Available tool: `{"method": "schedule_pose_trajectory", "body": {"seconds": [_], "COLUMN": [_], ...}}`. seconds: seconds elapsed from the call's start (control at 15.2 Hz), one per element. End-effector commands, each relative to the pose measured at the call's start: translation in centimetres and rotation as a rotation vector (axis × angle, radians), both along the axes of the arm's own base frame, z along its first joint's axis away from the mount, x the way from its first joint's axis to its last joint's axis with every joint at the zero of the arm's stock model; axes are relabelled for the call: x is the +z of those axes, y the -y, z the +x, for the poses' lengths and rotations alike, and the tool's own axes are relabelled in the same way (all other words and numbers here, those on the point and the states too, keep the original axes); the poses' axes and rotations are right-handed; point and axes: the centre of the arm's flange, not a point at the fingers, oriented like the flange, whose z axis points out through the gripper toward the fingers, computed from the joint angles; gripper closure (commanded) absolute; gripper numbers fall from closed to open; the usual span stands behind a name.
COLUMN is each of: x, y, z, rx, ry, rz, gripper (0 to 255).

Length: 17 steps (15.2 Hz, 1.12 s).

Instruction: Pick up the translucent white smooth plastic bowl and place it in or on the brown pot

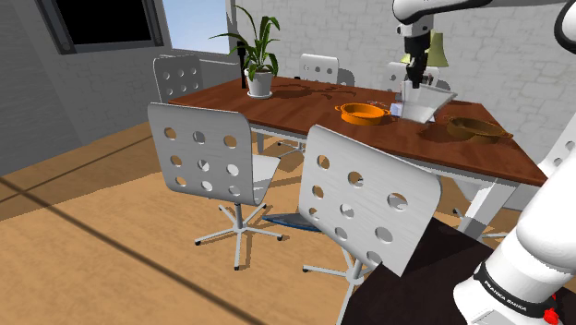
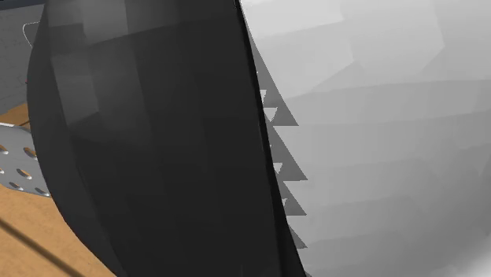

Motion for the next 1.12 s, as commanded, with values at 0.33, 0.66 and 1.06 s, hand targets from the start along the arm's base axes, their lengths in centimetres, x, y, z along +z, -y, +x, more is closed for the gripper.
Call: {"method": "schedule_pose_trajectory", "body": {"seconds": [0.33, 0.66, 1.06], "x": [1.9, 3.2, 4.8], "y": [7.5, 13.3, 20.2], "z": [-3.9, -6.9, -10.4], "rx": [0.0, 0.0, 0.0], "ry": [0.001, 0.001, 0.001], "rz": [-0.001, -0.001, -0.001], "gripper": [255, 255, 255]}}
